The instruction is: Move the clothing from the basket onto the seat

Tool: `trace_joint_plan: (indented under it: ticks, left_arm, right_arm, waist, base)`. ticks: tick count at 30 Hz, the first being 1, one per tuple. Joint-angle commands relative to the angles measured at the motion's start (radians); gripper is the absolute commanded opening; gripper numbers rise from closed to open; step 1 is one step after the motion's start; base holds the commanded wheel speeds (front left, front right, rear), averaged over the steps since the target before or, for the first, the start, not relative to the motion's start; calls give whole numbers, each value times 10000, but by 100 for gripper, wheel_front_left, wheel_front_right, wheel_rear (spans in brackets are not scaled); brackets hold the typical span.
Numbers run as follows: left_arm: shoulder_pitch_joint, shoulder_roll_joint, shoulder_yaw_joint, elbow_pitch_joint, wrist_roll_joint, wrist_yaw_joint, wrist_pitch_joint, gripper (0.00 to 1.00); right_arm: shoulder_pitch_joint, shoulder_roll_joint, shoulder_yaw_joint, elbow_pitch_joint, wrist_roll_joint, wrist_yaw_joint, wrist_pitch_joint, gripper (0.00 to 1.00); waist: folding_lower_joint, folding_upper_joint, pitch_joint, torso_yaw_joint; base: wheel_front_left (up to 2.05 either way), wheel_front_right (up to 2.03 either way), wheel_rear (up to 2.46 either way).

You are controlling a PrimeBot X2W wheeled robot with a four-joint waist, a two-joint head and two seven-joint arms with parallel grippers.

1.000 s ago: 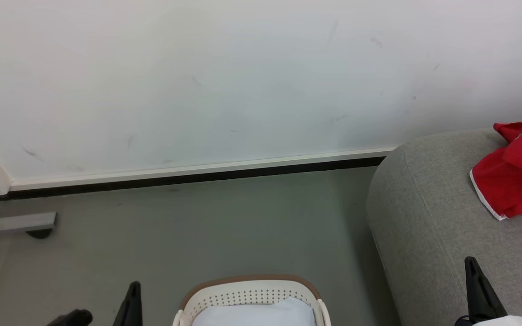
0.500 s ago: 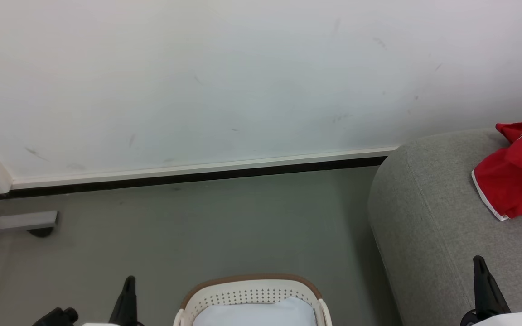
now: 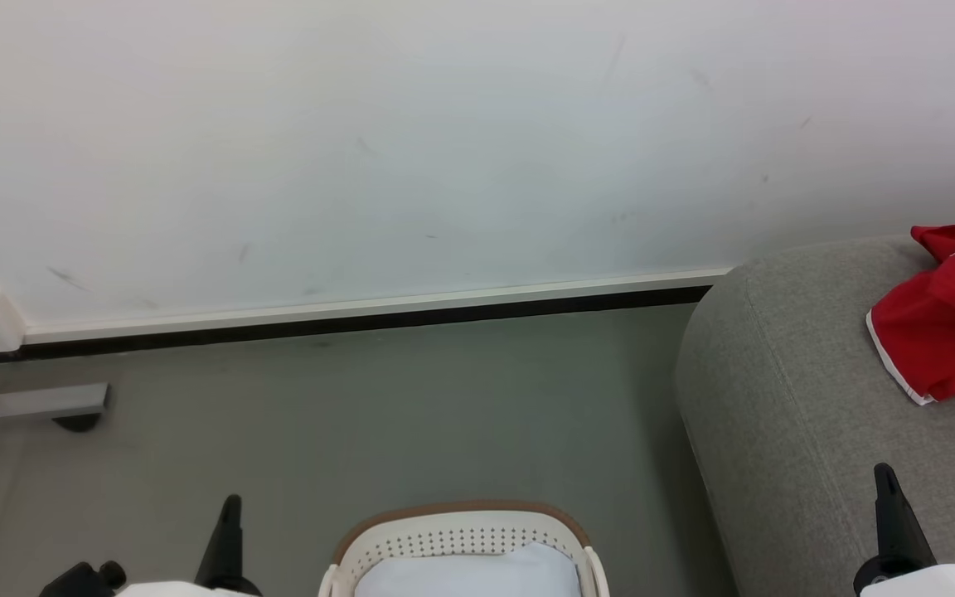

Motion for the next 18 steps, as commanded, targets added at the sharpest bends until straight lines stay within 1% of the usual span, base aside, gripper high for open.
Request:
trace_joint_plan:
  ticks: [1,18]
  left_arm:
    - [-221,42,57,-147,-226,-76,41,0]
    - [-367,22,333,-197,-2076,-251,546,0]
  right_arm:
    - [-244,-39,-76,-157,269,-11,25,0]
    - [-309,19,-254,-255,2243,-15,530,0]
  waist:
    - [0,-1,0,2]
    - [0,-1,24,54]
  base:
    - [0,0,0]
    - [0,0,0]
